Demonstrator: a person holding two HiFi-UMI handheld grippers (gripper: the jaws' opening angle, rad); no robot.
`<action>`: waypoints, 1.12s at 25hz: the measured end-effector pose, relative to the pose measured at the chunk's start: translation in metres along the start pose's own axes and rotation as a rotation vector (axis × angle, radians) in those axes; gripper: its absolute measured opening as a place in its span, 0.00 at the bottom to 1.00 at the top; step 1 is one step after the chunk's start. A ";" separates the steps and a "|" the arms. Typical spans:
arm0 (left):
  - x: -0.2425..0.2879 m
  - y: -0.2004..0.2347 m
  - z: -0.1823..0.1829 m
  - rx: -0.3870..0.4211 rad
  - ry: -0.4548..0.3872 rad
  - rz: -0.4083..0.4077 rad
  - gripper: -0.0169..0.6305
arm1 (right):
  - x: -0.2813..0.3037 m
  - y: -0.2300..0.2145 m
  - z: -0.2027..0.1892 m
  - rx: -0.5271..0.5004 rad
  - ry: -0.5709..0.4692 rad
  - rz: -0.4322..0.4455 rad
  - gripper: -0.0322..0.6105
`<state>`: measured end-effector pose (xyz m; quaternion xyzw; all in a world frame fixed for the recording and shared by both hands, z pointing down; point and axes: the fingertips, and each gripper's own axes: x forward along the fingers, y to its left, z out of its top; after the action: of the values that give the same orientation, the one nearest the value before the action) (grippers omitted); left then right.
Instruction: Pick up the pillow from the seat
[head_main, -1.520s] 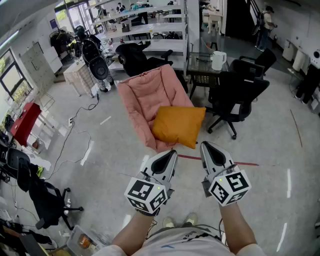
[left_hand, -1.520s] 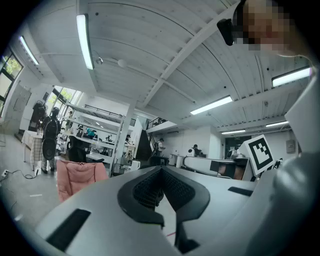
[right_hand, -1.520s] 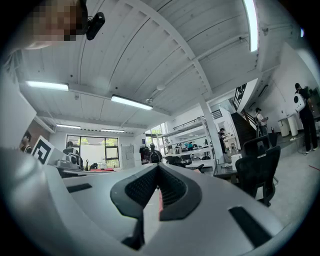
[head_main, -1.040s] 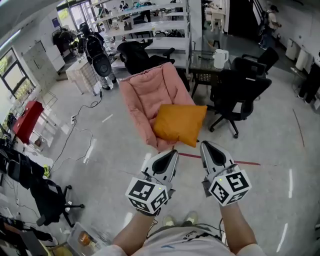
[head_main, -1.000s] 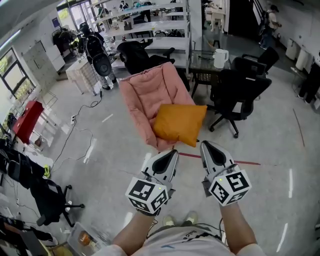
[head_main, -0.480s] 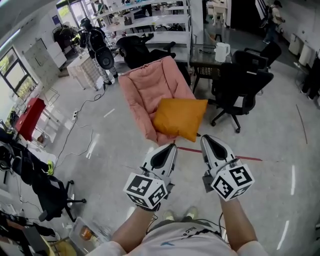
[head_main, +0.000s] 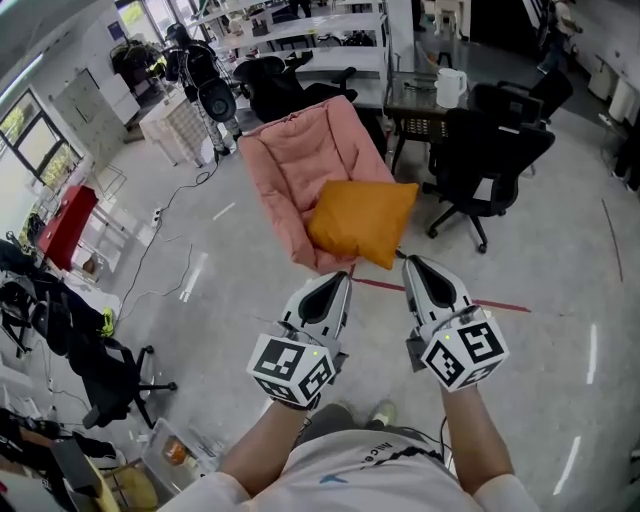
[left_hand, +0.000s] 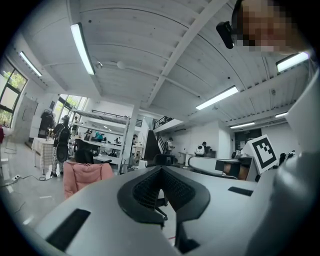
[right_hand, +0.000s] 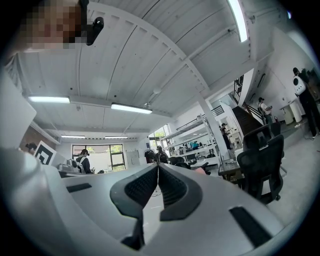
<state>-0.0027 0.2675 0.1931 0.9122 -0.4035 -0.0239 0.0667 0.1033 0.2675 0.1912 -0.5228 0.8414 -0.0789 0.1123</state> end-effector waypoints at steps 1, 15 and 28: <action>0.002 0.001 -0.001 -0.004 0.001 0.002 0.04 | 0.000 -0.003 -0.001 0.004 0.002 -0.003 0.07; 0.067 0.061 -0.026 -0.100 0.017 -0.005 0.04 | 0.059 -0.057 -0.026 0.012 0.058 -0.065 0.07; 0.183 0.225 -0.090 -0.239 0.108 -0.032 0.05 | 0.225 -0.130 -0.106 0.026 0.196 -0.157 0.08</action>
<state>-0.0361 -0.0084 0.3163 0.9040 -0.3792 -0.0237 0.1961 0.0905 0.0096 0.3017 -0.5754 0.8037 -0.1489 0.0299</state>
